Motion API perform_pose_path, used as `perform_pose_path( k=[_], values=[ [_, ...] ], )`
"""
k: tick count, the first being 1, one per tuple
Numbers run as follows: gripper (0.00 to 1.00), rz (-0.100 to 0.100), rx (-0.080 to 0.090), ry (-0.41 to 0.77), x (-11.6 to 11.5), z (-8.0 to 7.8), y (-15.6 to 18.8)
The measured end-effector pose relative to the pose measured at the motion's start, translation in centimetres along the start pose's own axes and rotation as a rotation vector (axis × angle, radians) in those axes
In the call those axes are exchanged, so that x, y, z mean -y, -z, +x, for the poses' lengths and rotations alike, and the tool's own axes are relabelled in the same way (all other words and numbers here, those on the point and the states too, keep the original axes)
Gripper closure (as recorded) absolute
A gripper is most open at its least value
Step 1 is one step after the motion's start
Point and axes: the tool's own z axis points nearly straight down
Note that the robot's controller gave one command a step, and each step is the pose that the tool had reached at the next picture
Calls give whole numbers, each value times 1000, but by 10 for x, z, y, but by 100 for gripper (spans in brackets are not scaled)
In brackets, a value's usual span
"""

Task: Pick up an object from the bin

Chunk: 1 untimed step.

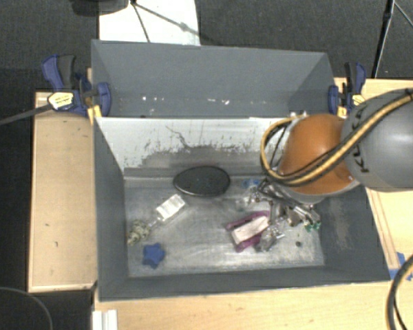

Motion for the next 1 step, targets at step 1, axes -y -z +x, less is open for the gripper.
perform_pose_path(
  k=[1],
  values=[
    [0,0,0,3,0,-2,2]
  ],
)
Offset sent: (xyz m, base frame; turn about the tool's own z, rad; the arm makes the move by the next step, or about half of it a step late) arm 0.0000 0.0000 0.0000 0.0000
